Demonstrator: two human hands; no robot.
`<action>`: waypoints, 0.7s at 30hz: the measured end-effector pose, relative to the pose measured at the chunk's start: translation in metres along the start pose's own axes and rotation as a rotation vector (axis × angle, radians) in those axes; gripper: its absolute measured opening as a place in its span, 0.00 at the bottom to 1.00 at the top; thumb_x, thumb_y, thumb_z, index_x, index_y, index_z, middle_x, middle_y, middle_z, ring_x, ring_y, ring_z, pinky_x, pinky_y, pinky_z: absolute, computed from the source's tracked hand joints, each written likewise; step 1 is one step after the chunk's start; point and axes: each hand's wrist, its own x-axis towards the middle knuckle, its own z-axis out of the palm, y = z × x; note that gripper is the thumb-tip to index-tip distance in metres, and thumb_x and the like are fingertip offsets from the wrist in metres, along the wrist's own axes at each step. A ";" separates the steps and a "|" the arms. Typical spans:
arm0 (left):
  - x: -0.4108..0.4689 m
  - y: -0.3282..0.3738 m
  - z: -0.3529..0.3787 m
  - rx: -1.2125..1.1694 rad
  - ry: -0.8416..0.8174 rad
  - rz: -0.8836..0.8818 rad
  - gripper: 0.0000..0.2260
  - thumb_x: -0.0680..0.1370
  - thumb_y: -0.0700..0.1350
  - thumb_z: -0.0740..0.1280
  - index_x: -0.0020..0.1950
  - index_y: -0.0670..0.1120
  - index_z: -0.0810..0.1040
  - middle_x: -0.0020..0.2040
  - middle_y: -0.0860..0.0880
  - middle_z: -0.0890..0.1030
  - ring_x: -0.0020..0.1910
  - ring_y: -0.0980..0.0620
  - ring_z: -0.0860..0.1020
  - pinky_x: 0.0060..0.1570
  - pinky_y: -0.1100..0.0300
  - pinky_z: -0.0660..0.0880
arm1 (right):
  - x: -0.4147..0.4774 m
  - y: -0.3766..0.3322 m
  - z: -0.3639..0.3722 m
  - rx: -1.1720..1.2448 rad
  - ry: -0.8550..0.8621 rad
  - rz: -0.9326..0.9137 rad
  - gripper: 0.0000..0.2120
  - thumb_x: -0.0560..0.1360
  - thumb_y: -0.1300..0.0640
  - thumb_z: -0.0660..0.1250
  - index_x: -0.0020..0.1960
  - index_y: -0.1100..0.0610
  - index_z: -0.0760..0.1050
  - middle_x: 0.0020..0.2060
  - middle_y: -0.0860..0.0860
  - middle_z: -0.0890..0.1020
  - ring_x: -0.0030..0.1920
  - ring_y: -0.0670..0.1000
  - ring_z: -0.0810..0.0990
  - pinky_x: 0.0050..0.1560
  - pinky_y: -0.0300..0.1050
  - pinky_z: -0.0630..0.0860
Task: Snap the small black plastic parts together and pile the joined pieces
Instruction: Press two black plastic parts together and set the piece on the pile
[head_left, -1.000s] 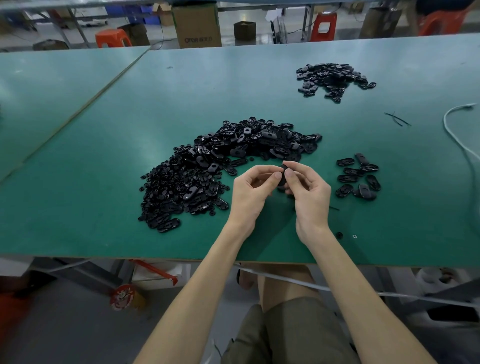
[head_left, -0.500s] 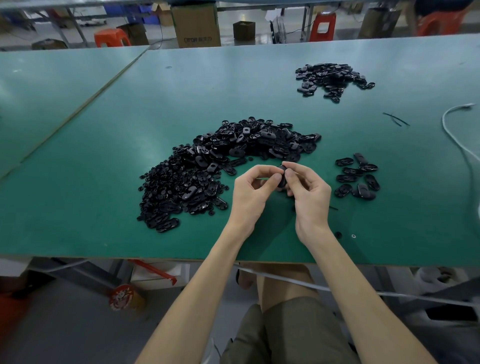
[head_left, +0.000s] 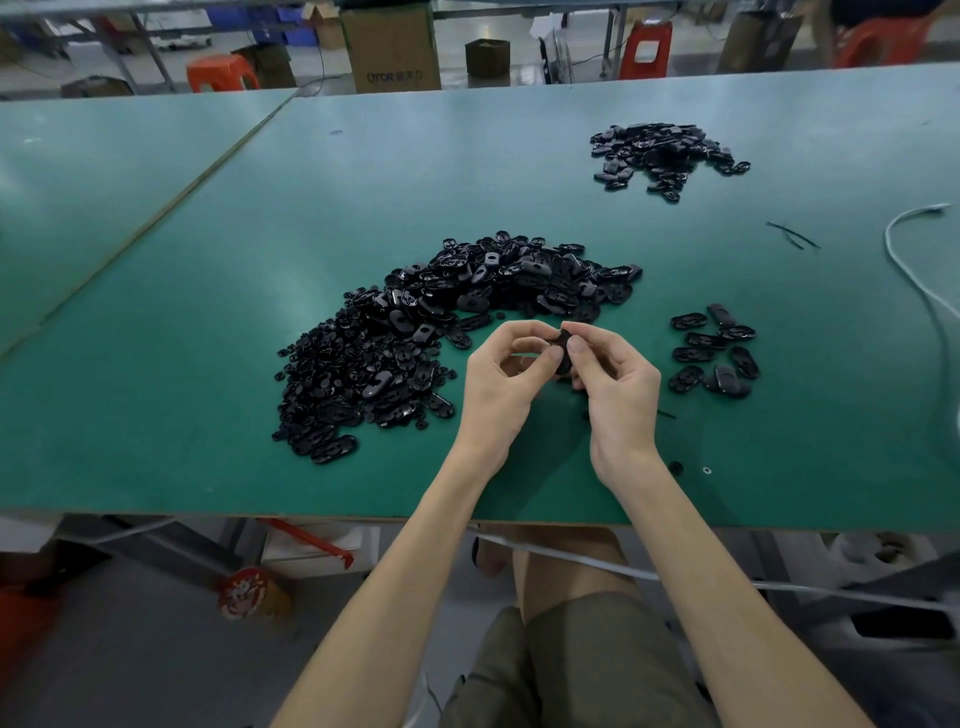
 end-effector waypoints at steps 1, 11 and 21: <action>0.000 0.000 0.000 -0.013 0.000 -0.017 0.07 0.78 0.38 0.74 0.56 0.43 0.82 0.46 0.47 0.84 0.44 0.52 0.81 0.47 0.62 0.76 | 0.000 0.000 0.000 0.006 -0.001 -0.002 0.09 0.81 0.65 0.70 0.52 0.54 0.86 0.39 0.45 0.86 0.37 0.40 0.80 0.40 0.33 0.76; 0.002 0.001 0.001 0.014 -0.017 -0.049 0.07 0.79 0.38 0.73 0.57 0.40 0.82 0.50 0.41 0.85 0.48 0.51 0.83 0.49 0.63 0.78 | -0.001 -0.003 0.001 -0.012 0.000 -0.024 0.10 0.81 0.66 0.69 0.51 0.53 0.86 0.42 0.45 0.86 0.41 0.41 0.81 0.42 0.33 0.77; 0.000 0.005 0.001 -0.023 -0.003 -0.001 0.08 0.80 0.36 0.71 0.56 0.46 0.84 0.48 0.53 0.87 0.48 0.57 0.84 0.50 0.67 0.78 | -0.001 -0.002 0.002 0.011 -0.047 -0.003 0.11 0.81 0.65 0.69 0.54 0.50 0.85 0.43 0.48 0.86 0.42 0.45 0.81 0.46 0.36 0.78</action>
